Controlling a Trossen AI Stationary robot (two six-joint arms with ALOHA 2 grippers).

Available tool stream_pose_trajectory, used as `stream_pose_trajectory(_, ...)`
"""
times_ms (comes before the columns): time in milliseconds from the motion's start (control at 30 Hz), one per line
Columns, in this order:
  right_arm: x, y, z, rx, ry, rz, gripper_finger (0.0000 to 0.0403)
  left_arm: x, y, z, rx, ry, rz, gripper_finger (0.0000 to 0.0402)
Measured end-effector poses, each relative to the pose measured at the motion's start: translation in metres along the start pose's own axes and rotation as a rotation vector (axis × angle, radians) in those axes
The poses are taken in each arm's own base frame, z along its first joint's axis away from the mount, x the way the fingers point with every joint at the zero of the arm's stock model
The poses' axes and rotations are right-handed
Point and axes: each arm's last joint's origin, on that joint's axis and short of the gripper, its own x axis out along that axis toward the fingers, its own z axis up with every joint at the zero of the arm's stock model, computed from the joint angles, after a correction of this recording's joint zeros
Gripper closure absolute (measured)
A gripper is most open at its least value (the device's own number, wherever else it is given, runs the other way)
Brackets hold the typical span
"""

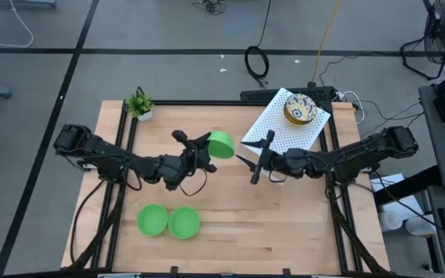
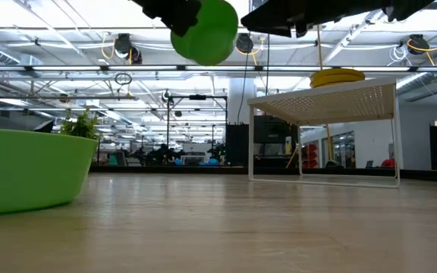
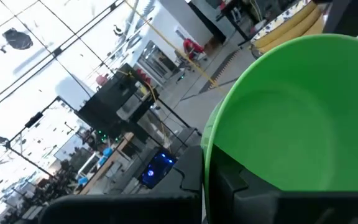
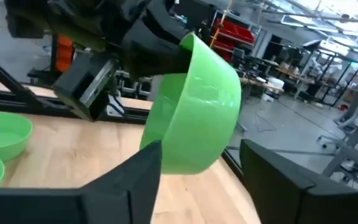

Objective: Pick & Place Mini bowls
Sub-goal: Put the top green bowl on the shelf

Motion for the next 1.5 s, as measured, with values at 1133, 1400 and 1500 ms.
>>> stream_pose_trajectory(1133, 0.038, -0.018, -0.015, -0.108, -0.001, -0.317, 0.0330, 0.006, 0.001, -0.001, -0.132, -0.023, -0.023, 0.0379)
stream_pose_trajectory(1400, 0.035, -0.021, -0.010, -0.223, 0.028, -0.433, 0.0395, 0.005, -0.002, 0.001, -0.265, -0.092, -0.124, 0.0295)
stream_pose_trajectory(1500, 0.031, -0.019, -0.008, -0.292, 0.078, -0.487, 0.0401, 0.001, -0.006, 0.004, -0.239, -0.157, -0.214, 0.0270)
